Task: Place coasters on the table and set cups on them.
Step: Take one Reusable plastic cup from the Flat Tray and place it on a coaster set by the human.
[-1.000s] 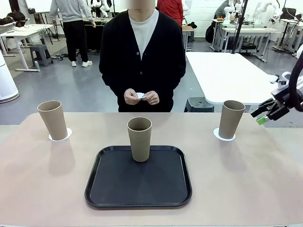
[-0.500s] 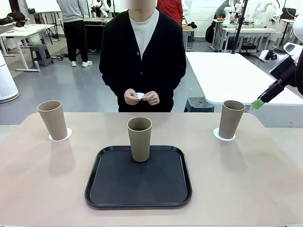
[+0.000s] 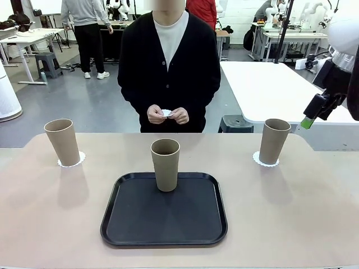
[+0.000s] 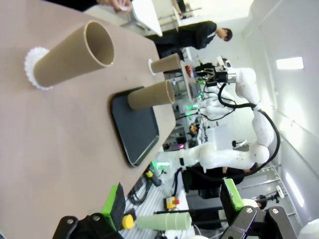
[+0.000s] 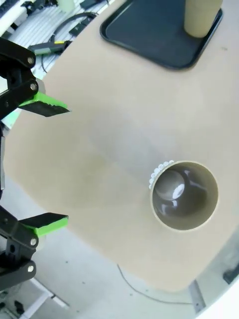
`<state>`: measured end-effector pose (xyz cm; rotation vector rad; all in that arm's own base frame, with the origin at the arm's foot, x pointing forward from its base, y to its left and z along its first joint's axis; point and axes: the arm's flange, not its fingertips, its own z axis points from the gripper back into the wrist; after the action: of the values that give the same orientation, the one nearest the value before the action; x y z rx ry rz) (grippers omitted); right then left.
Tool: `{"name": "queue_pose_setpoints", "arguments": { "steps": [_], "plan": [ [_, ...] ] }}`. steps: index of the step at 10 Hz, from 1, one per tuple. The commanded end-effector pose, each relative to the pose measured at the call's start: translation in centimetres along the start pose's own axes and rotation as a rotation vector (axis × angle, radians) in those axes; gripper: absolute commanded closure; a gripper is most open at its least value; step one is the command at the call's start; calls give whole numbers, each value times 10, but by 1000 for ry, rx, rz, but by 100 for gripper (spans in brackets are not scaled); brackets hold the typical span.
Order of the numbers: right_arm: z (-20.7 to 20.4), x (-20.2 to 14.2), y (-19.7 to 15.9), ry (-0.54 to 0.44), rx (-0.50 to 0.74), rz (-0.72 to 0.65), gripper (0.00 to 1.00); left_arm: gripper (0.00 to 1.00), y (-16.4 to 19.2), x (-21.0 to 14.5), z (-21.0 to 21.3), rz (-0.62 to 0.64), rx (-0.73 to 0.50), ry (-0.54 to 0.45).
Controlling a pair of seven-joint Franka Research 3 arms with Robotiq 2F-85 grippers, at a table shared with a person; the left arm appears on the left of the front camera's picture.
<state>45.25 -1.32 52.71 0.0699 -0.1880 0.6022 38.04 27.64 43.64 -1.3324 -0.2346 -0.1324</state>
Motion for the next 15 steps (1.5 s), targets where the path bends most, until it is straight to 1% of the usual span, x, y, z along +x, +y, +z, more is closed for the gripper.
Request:
{"name": "queue_pose_setpoints", "arguments": {
  "steps": [1,11,12,13,14,15],
  "plan": [
    [1,0,-6,-43,-29,21,0,0,-3,0,1,3,-6,-3],
    [1,0,-6,-43,-29,21,0,0,-3,0,1,3,-6,-3],
    [3,2,-5,-42,-6,8,0,0,-3,0,1,3,-6,-3],
    [21,-10,-20,-249,193,-264,0,0,-3,0,1,3,-6,-3],
    [21,-22,-34,-277,484,-359,0,0,-3,0,1,3,-6,-3],
    [16,-33,-51,-271,666,-546,0,0,-3,0,1,3,-6,-3]
  ]
}}
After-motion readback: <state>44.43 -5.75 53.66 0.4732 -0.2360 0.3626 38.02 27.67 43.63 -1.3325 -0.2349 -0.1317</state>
